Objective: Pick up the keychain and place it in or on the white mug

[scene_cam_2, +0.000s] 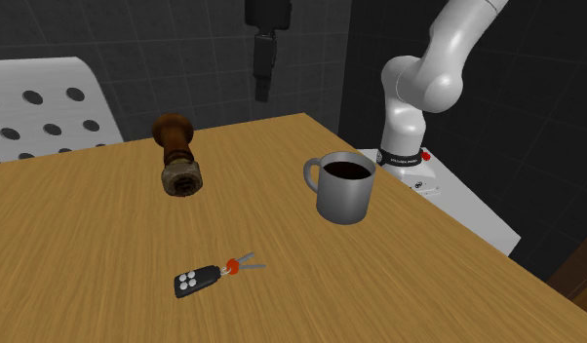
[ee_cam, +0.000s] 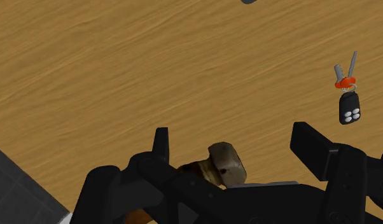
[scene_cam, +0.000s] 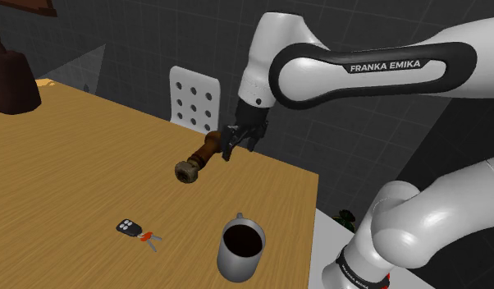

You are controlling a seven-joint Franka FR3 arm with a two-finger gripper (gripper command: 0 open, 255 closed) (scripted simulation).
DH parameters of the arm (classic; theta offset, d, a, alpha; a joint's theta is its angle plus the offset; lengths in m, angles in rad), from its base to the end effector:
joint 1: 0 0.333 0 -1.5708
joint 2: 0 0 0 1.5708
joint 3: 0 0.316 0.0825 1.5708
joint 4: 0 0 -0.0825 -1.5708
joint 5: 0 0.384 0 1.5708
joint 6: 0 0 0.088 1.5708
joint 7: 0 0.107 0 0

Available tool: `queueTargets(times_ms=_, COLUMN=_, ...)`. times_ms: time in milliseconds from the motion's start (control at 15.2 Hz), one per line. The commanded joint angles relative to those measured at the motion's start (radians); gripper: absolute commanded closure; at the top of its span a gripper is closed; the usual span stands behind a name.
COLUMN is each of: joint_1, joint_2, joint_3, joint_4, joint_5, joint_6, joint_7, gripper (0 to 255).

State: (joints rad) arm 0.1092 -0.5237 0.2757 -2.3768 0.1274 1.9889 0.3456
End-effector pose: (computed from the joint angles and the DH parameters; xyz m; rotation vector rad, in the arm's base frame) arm 0.3740 0.1717 0.5170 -3.1100 0.0508 -0.1874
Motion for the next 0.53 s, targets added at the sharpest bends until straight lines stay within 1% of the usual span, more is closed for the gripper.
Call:
queueTargets(times_ms=0, joint_1=0.009, joint_2=0.052, joint_3=0.041, joint_4=0.017, joint_5=0.0, joint_6=0.032, joint_7=0.039, gripper=0)
queueTargets(times_ms=264, joint_1=0.017, joint_2=0.175, joint_3=0.119, joint_4=0.067, joint_5=-0.021, joint_6=0.094, joint_7=0.118, gripper=0)
queueTargets(times_ms=462, joint_1=0.02, joint_2=0.276, joint_3=0.175, joint_4=0.115, joint_5=-0.057, joint_6=0.134, joint_7=0.184, gripper=0)
